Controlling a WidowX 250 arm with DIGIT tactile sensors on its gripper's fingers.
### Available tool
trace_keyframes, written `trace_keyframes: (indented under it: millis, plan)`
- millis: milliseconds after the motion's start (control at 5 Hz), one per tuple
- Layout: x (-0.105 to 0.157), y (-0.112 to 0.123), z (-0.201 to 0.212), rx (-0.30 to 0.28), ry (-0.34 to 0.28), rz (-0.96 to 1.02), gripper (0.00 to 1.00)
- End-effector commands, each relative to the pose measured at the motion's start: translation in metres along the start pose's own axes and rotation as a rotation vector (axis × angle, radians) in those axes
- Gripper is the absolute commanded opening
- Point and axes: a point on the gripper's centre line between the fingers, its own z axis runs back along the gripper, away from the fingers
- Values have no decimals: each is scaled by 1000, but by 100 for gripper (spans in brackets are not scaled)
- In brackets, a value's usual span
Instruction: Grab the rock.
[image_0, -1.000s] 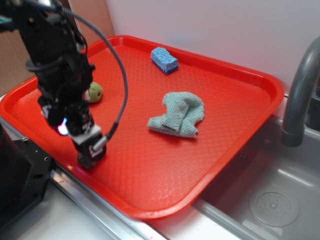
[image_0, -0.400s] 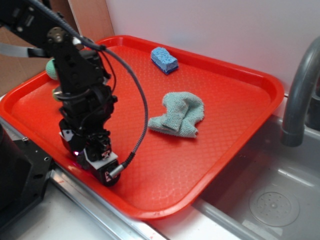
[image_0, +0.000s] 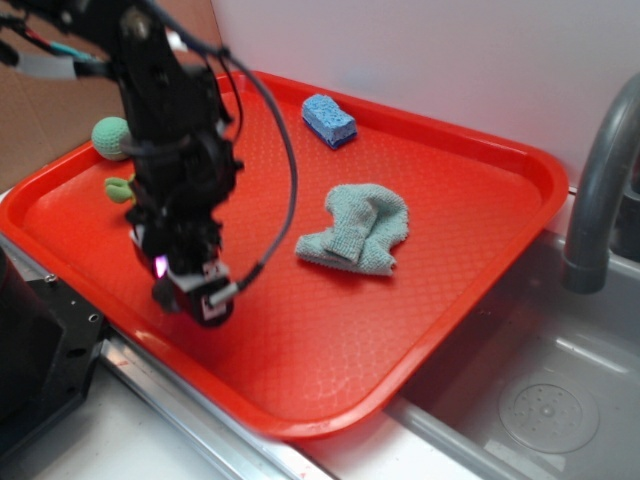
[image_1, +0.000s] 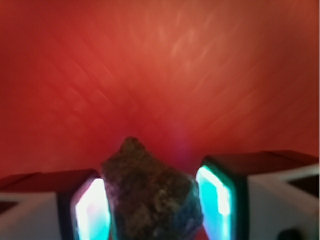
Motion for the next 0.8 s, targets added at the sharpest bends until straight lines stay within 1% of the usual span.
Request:
trace_keyframes:
  millis: [0,200,400,600]
  plan:
    - [10,2,109,71,-76,-109,0]
    - [-3,28,150,148,-77,-74,0]
    - [-17,54,159,200,-140,19,0]
    - [-22,73,166,246,-242,224,0]
